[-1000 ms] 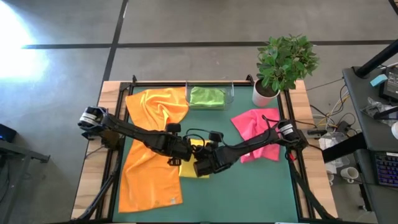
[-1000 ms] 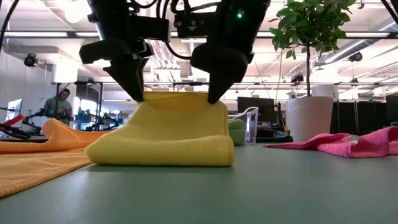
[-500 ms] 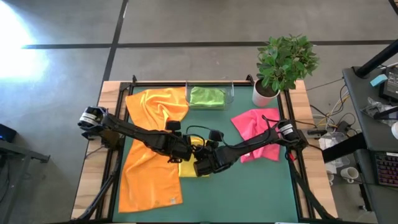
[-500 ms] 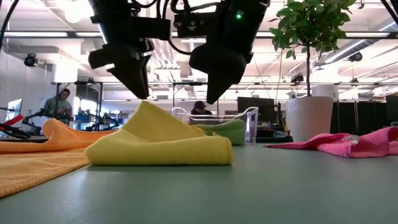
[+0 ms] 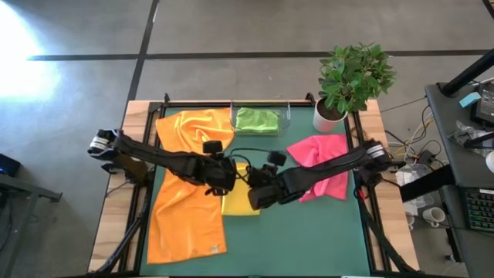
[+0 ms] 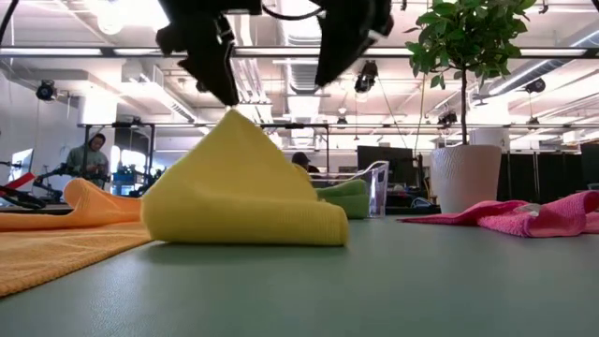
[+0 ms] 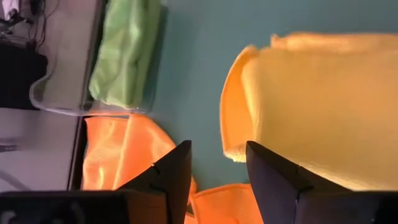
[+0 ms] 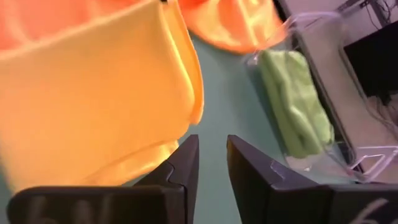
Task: Fold microfiber towels
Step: Fold the yellow towel
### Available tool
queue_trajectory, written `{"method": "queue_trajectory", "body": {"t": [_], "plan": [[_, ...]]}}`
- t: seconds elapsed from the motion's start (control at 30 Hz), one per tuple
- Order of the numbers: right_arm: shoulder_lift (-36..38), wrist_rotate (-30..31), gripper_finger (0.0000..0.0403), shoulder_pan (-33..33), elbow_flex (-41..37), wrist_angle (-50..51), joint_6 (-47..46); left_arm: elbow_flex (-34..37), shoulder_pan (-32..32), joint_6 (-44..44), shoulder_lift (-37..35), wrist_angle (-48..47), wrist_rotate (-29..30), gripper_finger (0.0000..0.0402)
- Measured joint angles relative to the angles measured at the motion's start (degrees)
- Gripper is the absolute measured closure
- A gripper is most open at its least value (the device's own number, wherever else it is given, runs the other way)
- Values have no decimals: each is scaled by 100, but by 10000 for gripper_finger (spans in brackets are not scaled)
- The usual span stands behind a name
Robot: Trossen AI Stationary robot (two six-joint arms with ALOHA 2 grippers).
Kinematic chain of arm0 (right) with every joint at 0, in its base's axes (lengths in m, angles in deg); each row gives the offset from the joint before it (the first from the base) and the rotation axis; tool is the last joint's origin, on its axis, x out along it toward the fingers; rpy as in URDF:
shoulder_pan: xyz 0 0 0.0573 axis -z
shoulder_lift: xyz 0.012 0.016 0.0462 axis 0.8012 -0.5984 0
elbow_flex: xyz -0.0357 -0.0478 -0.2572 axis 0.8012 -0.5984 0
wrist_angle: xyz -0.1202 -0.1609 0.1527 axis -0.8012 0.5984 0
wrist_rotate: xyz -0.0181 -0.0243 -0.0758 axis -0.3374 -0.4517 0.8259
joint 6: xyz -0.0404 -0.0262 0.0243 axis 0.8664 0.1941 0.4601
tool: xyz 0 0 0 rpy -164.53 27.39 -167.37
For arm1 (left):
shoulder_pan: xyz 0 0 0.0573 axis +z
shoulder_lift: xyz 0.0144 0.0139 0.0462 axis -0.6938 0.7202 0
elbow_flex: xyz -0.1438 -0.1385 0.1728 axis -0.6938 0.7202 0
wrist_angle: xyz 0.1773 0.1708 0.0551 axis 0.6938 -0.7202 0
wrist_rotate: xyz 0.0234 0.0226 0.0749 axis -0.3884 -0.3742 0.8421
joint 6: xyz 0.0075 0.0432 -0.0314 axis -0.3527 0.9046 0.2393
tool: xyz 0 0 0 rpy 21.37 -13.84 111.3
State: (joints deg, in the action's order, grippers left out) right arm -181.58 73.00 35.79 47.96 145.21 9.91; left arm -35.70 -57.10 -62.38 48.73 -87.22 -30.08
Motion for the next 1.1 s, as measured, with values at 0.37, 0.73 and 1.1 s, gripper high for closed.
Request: {"method": "queue_trajectory", "body": {"t": [0.37,0.73,1.1], "plan": [[446,-23,335,85,-72,87,-50,48,83,2,-70,847,-190,265],[756,-1180,335,930,-1058,202,200,212,79,-704,-290,325,-732,265],[1318,-3624,335,1818,-2710,-2797,1019,1448,31,-1890,-598,1030,-1720,265]]}}
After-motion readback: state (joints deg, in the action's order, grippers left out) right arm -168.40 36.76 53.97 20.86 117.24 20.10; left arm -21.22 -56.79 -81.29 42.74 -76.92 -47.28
